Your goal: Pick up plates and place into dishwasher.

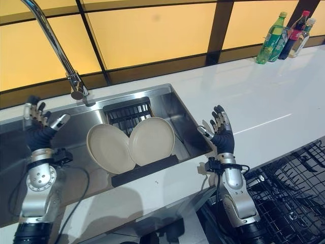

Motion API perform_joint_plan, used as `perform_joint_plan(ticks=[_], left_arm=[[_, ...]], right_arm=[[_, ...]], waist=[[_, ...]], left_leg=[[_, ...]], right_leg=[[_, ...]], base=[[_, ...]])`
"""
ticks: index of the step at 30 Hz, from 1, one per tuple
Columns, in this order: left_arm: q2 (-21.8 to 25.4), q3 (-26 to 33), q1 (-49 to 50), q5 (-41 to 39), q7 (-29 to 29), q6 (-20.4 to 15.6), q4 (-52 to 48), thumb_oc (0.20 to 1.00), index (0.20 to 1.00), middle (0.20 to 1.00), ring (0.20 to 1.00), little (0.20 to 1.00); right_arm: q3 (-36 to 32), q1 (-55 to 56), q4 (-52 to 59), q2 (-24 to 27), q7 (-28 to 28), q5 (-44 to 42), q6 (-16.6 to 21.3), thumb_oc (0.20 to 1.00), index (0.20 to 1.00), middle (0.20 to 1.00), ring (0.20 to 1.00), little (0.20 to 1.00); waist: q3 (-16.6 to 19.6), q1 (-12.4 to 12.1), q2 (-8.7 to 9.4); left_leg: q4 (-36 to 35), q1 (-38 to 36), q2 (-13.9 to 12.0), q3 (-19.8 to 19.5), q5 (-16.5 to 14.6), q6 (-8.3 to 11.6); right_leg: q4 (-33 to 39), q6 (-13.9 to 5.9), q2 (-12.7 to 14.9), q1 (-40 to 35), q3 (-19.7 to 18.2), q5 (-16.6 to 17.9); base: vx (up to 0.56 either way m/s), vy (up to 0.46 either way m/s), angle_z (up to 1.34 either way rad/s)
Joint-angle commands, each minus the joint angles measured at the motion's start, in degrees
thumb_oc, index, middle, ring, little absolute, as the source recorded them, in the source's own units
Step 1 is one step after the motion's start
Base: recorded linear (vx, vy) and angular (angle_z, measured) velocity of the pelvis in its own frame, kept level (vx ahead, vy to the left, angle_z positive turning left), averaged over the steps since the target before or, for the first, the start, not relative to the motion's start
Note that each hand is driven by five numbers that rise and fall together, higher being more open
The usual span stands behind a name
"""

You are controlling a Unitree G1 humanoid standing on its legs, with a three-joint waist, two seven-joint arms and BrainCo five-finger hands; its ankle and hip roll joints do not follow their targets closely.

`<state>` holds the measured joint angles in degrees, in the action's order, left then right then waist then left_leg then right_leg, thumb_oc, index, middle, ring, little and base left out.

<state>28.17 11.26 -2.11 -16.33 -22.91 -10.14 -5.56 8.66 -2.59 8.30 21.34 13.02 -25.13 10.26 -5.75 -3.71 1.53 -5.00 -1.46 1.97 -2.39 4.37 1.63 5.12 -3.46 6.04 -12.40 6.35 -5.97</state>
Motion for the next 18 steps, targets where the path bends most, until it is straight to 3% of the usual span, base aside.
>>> perform_joint_plan(ticks=[1, 4, 7, 11, 14, 18], left_arm=[[5.21, 3.39, 0.25, 10.01, -0.4, -1.37, 5.69, 1.0, 1.0, 1.0, 1.0, 1.0], [10.03, 4.11, 0.74, 14.83, -2.38, -1.87, 10.87, 1.0, 1.0, 1.0, 1.0, 1.0], [11.95, 3.74, 1.01, 17.71, -1.67, -2.62, 13.98, 1.0, 1.0, 1.0, 1.0, 1.0], [14.48, 2.76, 2.5, 30.43, -3.33, -3.37, 16.51, 1.0, 1.0, 1.0, 1.0, 1.0], [19.09, 1.15, 3.94, 46.52, -10.56, -2.99, 19.58, 1.0, 1.0, 1.0, 1.0, 1.0], [24.06, -1.56, 5.57, 57.52, -14.3, -1.59, 19.77, 1.0, 1.0, 1.0, 1.0, 1.0]], right_arm=[[-2.23, -1.22, 2.95, 2.97, -1.31, 0.33, 0.68, 1.0, 1.0, 1.0, 1.0, 1.0], [-2.42, -1.19, 3.09, 4.51, -1.93, -0.53, 0.25, 1.0, 1.0, 1.0, 1.0, 1.0], [-2.53, -0.92, 3.25, 5.12, -2.19, -0.82, -0.04, 1.0, 1.0, 1.0, 1.0, 1.0], [-3.21, -0.13, 3.19, 6.11, -3.33, -0.99, 0.04, 1.0, 1.0, 1.0, 1.0, 1.0], [-3.6, 0.26, 2.75, 7.14, -3.76, -1.73, 0.73, 1.0, 1.0, 1.0, 1.0, 1.0], [-3.9, 0.87, 2.61, 8.62, -4.06, -3.07, 1.46, 1.0, 1.0, 1.0, 1.0, 1.0]], waist=[[5.59, 0.24, -3.18], [5.52, 0.51, -3.65], [5.37, 0.71, -3.87], [5.09, 0.92, -4.07], [4.97, 1.13, -4.24], [4.53, 1.34, -4.41]], left_leg=[[0.0, -1.21, -3.39, 1.23, -3.47, 1.99], [0.0, -1.11, -3.22, 1.49, -3.42, 2.02], [0.0, -1.11, -3.08, 1.77, -3.43, 1.97], [0.0, -0.98, -2.82, 2.05, -3.51, 1.88], [0.0, -0.98, -2.63, 2.41, -3.67, 1.72], [0.0, -1.1, -2.41, 2.96, -3.78, 1.53]], right_leg=[[-2.76, -0.86, -0.23, 6.31, 2.88, 3.09], [-3.0, -0.96, 0.01, 6.62, 2.74, 3.0], [-3.15, -1.07, 0.2, 6.74, 2.69, 2.95], [-3.06, -1.41, 0.57, 6.92, 2.61, 3.15], [-3.26, -1.74, 0.93, 7.14, 2.62, 3.26], [-3.68, -2.16, 1.41, 7.38, 2.83, 3.36]], base=[[0.03, 0.093, 0.0], [0.03, 0.095, 0.01], [0.03, 0.072, 0.0], [0.03, 0.081, 0.0], [0.03, 0.061, 0.0], [0.03, 0.049, 0.01]])
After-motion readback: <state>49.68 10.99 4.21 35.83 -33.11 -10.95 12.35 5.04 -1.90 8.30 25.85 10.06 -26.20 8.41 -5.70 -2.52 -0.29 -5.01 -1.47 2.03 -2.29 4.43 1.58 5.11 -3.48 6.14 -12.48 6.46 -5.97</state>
